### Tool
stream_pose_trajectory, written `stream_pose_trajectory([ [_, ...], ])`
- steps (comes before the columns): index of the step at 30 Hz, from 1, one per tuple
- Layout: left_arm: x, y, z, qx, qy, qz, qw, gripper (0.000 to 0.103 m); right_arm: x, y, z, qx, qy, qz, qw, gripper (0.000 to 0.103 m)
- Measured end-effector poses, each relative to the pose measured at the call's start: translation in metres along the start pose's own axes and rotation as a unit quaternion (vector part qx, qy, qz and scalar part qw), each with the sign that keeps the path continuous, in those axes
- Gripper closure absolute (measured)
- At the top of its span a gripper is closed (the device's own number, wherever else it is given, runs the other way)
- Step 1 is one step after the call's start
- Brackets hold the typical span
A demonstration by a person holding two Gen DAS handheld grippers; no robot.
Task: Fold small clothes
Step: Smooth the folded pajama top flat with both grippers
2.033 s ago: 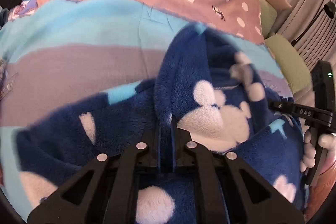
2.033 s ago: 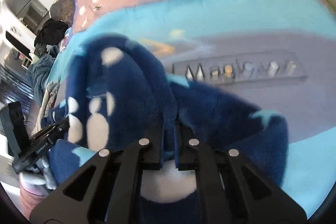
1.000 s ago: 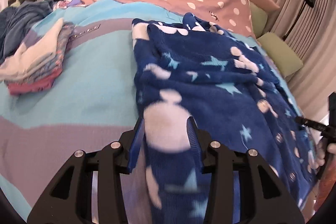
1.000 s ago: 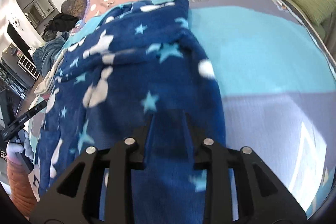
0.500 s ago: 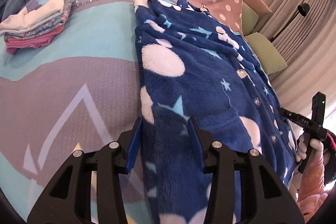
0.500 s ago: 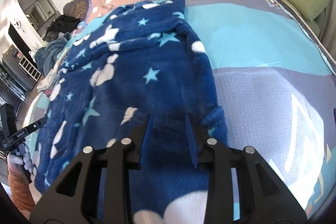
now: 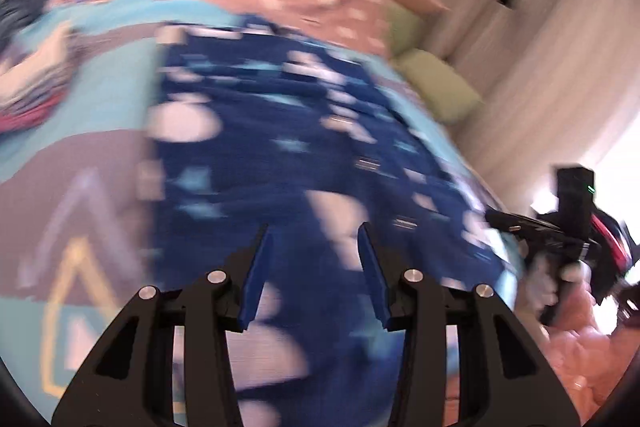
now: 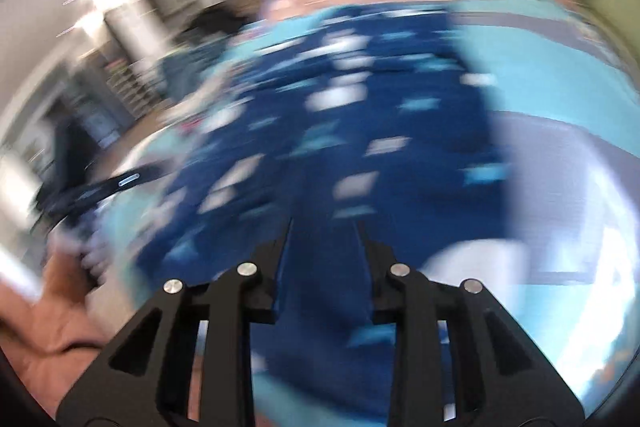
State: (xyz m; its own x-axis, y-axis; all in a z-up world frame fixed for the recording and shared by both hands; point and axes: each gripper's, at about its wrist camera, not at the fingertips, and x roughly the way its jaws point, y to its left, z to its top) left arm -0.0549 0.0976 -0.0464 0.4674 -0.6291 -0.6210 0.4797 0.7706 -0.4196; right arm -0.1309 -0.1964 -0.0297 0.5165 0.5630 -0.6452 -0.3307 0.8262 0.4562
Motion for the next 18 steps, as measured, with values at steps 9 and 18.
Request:
stream_pose_trajectory([
  [9, 0.017, -0.015, -0.017, 0.003, 0.006, 0.043, 0.999, 0.058, 0.07, 0.036, -0.015, -0.017, 0.084, 0.068, 0.994, 0.073],
  [18, 0.002, -0.001, -0.023, -0.019, -0.004, 0.073, 0.9971, 0.058, 0.092, 0.046, -0.02, 0.009, 0.111, 0.104, 0.988, 0.097],
])
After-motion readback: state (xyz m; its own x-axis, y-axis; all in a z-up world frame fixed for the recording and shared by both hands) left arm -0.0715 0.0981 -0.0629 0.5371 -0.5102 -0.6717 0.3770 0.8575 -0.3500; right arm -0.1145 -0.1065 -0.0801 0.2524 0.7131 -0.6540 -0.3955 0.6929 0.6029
